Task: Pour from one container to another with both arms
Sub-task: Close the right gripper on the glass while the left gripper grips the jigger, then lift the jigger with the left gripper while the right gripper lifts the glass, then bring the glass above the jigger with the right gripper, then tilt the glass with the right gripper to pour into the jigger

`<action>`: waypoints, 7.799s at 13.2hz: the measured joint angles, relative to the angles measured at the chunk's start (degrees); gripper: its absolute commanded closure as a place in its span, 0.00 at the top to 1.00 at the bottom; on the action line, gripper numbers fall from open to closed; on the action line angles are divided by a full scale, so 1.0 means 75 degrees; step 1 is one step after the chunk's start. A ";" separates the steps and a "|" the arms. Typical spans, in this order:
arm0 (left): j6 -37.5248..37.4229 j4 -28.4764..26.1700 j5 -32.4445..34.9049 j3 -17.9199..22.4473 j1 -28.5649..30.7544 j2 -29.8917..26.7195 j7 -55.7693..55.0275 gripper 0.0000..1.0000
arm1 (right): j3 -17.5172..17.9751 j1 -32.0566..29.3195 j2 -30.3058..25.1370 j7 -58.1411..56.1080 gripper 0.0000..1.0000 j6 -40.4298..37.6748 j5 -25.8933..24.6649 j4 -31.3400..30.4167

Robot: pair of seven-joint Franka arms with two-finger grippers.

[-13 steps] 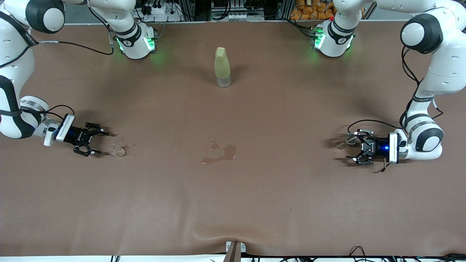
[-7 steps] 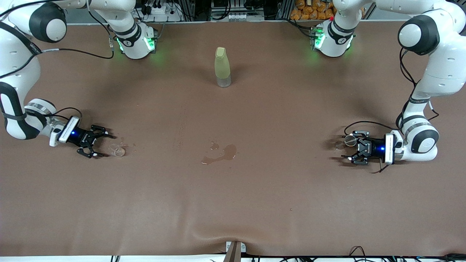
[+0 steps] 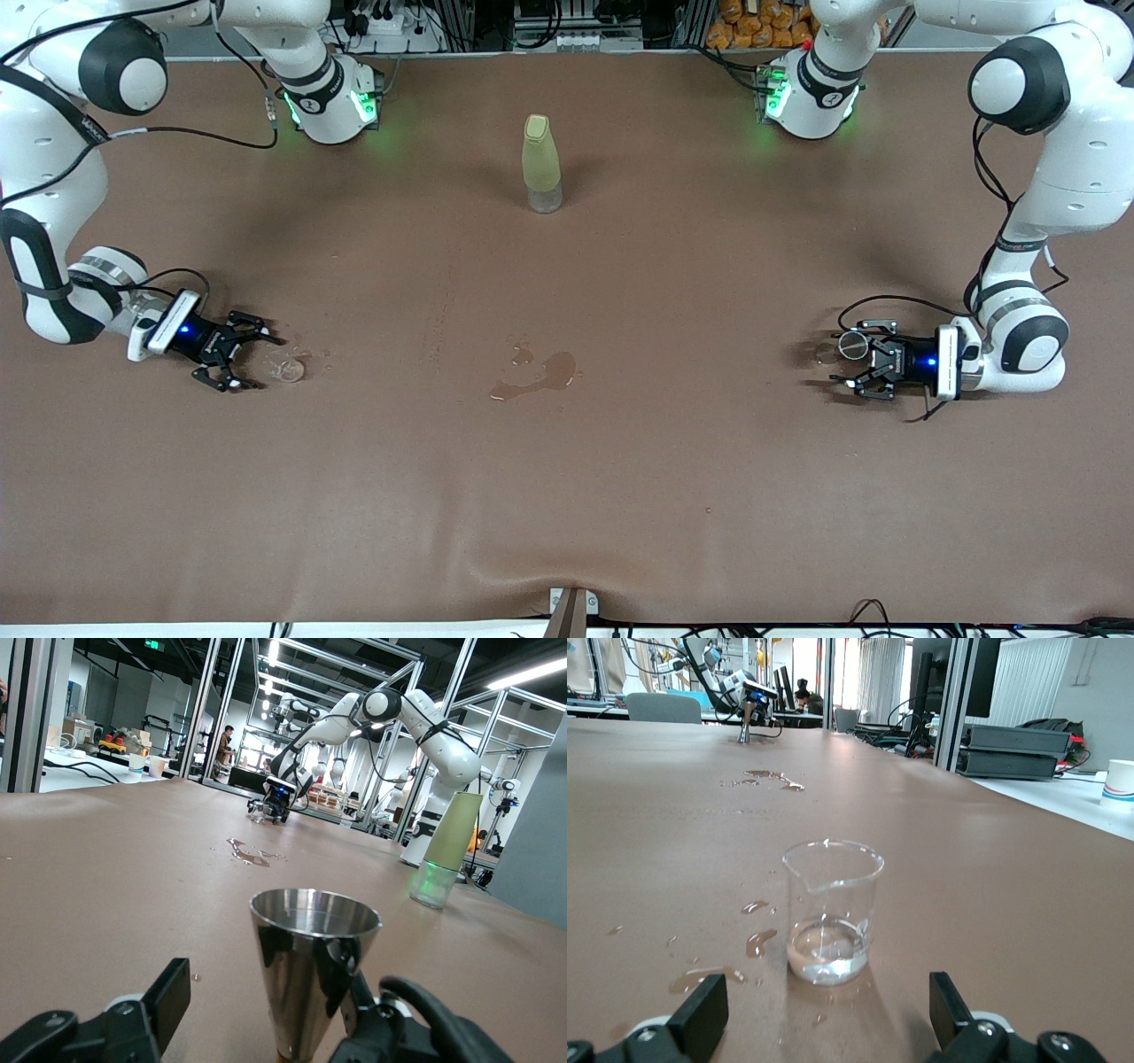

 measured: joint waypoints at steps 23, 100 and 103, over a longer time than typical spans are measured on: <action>0.0550 0.0724 -0.1540 -0.0305 -0.0857 -0.0234 -0.0709 0.00 | 0.0298 0.0782 0.0140 -0.0108 0.02 0.0038 0.1005 0.0028; 0.4629 0.0996 -0.7552 -0.0111 -0.7708 0.0174 0.2278 0.00 | 0.1037 0.6452 -0.4443 0.6707 0.00 0.1516 0.5974 -0.3584; 0.4595 0.0828 -0.7552 -0.0109 -0.7674 0.0174 0.2377 0.00 | 0.1039 0.6452 -0.4444 0.7462 0.00 0.1518 0.5974 -0.3644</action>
